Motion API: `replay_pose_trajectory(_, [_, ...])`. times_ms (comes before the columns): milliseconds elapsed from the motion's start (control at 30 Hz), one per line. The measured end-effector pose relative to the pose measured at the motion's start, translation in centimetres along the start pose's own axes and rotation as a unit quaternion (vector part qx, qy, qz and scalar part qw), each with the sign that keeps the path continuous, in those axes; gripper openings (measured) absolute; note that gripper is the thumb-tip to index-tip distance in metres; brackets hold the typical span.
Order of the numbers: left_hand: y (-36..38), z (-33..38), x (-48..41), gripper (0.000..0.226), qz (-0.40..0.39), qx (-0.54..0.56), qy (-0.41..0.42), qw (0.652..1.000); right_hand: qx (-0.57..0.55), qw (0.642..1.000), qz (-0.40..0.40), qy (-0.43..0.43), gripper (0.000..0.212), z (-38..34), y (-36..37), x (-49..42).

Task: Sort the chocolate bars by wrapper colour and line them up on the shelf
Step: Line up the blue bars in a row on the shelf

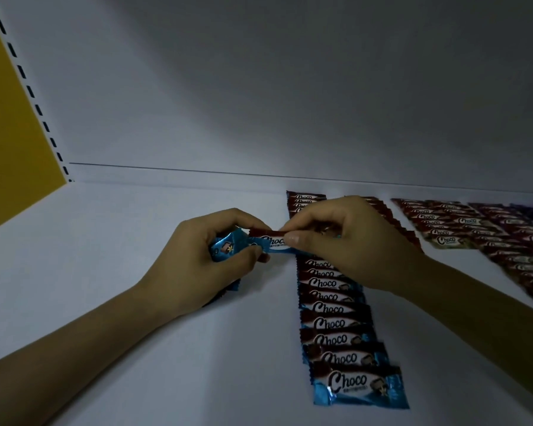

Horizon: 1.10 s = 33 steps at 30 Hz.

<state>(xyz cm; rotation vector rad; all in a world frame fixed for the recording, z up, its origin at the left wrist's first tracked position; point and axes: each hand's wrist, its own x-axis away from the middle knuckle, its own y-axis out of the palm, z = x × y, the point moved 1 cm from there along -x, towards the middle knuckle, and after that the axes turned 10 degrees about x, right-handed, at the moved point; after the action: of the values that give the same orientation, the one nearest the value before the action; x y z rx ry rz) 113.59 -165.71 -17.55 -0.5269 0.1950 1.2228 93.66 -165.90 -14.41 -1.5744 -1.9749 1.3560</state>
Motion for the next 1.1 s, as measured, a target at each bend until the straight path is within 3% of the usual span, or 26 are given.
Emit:
replay_pose_trajectory(233, [-0.2, -0.6, -0.1, 0.024, 0.018, -0.011, -0.004, 1.0, 0.047, 0.999, 0.005, -0.003, 0.012, 0.3, 0.3, 0.0])
replay_pose_trajectory(467, [-1.4, -1.1, -4.5, 0.01, 0.131, 0.076, -0.117, 0.981, 0.01, 0.998, 0.041, 0.052, 0.011, 1.1, -2.3, -1.1])
replay_pose_trajectory(700, [-0.2, -3.1, -7.1, 0.004, 0.251, 0.111, -0.11, 0.955, 0.034, 0.996, 0.027, 0.078, 0.013, 1.5, -2.7, -2.7])
replay_pose_trajectory(933, [-0.1, -3.7, -7.2, 0.007, 0.242, 0.163, -0.103, 0.951, 0.155, 0.983, 0.036, 0.094, 0.005, 3.4, -2.0, -7.7])
replay_pose_trajectory(1100, [-0.3, -3.8, -7.3, 0.005, 0.244, 0.178, -0.104, 0.948, 0.228, 0.97, 0.021, 0.085, 0.013, 4.2, 0.9, -12.3])
